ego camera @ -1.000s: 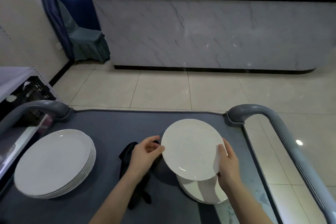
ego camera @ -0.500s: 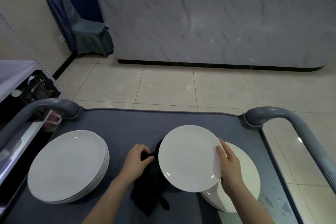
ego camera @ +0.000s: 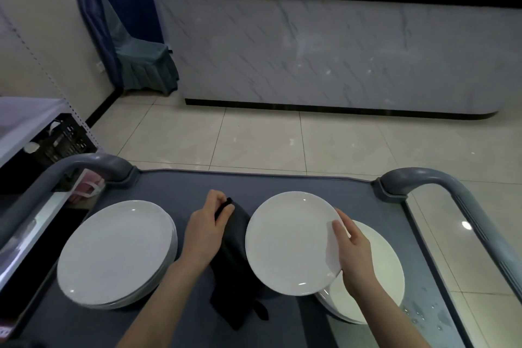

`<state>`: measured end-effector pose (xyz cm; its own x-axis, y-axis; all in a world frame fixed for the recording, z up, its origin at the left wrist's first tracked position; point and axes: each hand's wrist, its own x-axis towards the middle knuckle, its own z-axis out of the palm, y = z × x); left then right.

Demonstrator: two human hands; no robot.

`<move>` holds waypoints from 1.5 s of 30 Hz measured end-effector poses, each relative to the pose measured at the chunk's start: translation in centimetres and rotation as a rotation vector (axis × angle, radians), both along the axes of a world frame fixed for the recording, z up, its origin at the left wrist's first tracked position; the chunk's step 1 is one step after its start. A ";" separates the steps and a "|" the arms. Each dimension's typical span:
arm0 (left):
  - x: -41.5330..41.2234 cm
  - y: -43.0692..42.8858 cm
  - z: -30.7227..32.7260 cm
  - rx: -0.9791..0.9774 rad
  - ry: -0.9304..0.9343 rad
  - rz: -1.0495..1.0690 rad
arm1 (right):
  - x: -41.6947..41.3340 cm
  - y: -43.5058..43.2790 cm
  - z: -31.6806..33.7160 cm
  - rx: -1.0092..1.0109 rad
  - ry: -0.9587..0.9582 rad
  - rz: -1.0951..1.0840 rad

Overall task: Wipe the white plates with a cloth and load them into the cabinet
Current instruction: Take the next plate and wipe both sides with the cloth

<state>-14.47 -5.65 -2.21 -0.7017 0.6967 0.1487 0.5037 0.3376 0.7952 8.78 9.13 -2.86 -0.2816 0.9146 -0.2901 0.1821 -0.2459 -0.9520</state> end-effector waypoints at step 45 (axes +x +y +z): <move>8.2 0.3 3.2 -0.443 0.446 -0.417 | -0.1 -2.3 6.6 0.163 0.274 -0.123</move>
<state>-6.26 -5.31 1.03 -0.3058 0.9521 0.0014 0.9022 0.2893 0.3200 8.65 6.79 3.70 -0.2131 0.9748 -0.0660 -0.1079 -0.0906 -0.9900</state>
